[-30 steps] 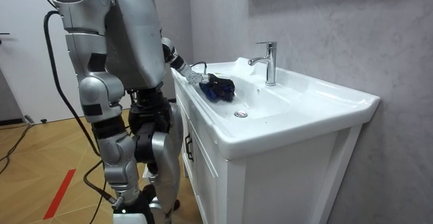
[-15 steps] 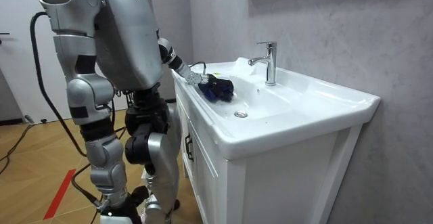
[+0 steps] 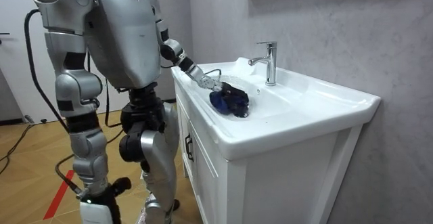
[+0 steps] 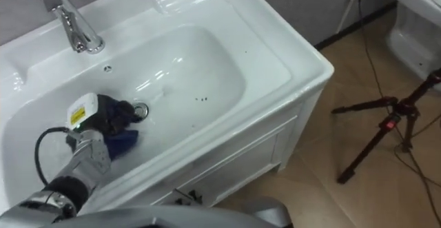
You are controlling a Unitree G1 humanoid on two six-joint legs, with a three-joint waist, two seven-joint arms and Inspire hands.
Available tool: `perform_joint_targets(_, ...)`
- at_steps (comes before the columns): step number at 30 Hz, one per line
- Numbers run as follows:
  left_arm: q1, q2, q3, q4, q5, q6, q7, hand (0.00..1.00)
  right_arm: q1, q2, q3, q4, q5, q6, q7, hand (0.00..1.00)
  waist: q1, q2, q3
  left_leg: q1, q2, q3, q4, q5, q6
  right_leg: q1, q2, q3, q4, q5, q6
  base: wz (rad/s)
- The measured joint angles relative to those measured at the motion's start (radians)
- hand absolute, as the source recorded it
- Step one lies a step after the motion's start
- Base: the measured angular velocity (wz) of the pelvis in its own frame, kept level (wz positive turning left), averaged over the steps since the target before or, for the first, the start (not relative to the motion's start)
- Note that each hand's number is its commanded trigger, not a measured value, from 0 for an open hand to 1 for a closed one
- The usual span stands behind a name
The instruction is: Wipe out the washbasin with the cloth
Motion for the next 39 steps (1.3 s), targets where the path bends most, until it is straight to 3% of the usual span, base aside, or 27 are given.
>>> perform_joint_targets(4, -0.071, -0.008, -0.098, -0.043, -0.175, 0.011, -0.072, 1.0, 0.004, -0.003, 0.025, 0.0, -0.001, 0.024, 0.014, 0.0, -0.052, 0.0, 0.0028, -0.017, -0.012, 0.006, 0.0, 0.0, 0.001, -0.022, -0.016, 0.003, 0.013, 0.0, 0.016, -0.03)
perform_joint_targets(7, -0.126, -0.05, -0.192, -0.091, -0.275, 0.006, -0.119, 1.0, 0.002, 0.0, 0.057, -0.004, -0.013, 0.036, 0.027, 0.0, -0.08, -0.006, 0.007, -0.016, -0.026, 0.02, 0.0, -0.002, 0.005, -0.024, -0.029, 0.006, 0.016, -0.001, 0.032, -0.01)
perform_joint_targets(9, -0.163, -0.076, -0.267, -0.131, -0.344, -0.011, -0.14, 1.0, -0.011, 0.002, 0.092, -0.004, -0.033, 0.045, 0.037, 0.0, -0.091, 0.0, 0.0105, -0.015, -0.026, 0.032, 0.0, -0.013, 0.021, -0.017, -0.031, 0.005, 0.004, 0.005, 0.045, 0.0)
perform_joint_targets(16, -0.17, -0.081, -0.279, -0.158, -0.495, -0.033, -0.207, 1.0, -0.021, 0.022, 0.126, -0.06, -0.076, 0.054, 0.046, 0.0, -0.094, 0.017, 0.0193, -0.017, -0.037, 0.033, 0.0, -0.031, 0.05, -0.018, -0.045, 0.006, -0.001, 0.011, 0.069, 0.01)
perform_joint_targets(21, -0.171, -0.094, -0.287, -0.164, -0.5, -0.049, -0.218, 1.0, -0.042, 0.028, 0.188, -0.068, -0.079, 0.055, 0.043, 0.0, -0.094, 0.025, 0.0178, -0.03, -0.047, 0.034, 0.0, -0.04, 0.064, -0.031, -0.05, 0.009, 0.001, 0.017, 0.083, 0.0)
perform_joint_targets(30, -0.169, -0.093, -0.289, -0.164, -0.53, -0.05, -0.232, 1.0, -0.013, 0.034, 0.195, -0.07, -0.074, 0.056, 0.053, 0.0, -0.096, 0.027, 0.0166, -0.016, -0.054, 0.059, 0.0, -0.04, 0.065, -0.02, -0.052, 0.038, -0.009, 0.018, 0.094, -0.06)
perform_joint_targets(34, -0.166, -0.092, -0.303, -0.167, -0.58, -0.049, -0.237, 1.0, 0.007, 0.035, 0.195, -0.066, -0.074, 0.073, 0.074, 0.0, -0.1, 0.029, 0.0164, -0.003, -0.056, 0.076, 0.0, -0.041, 0.065, -0.007, -0.051, 0.05, -0.017, 0.02, 0.098, -0.08)
perform_joint_targets(39, -0.164, -0.092, -0.346, -0.243, -0.663, -0.045, -0.254, 1.0, 0.002, 0.032, 0.195, -0.066, -0.074, 0.086, 0.104, 0.0, -0.107, 0.039, 0.0159, -0.004, -0.05, 0.092, -0.006, -0.066, 0.083, -0.015, -0.043, 0.055, -0.017, 0.024, 0.106, -0.04)
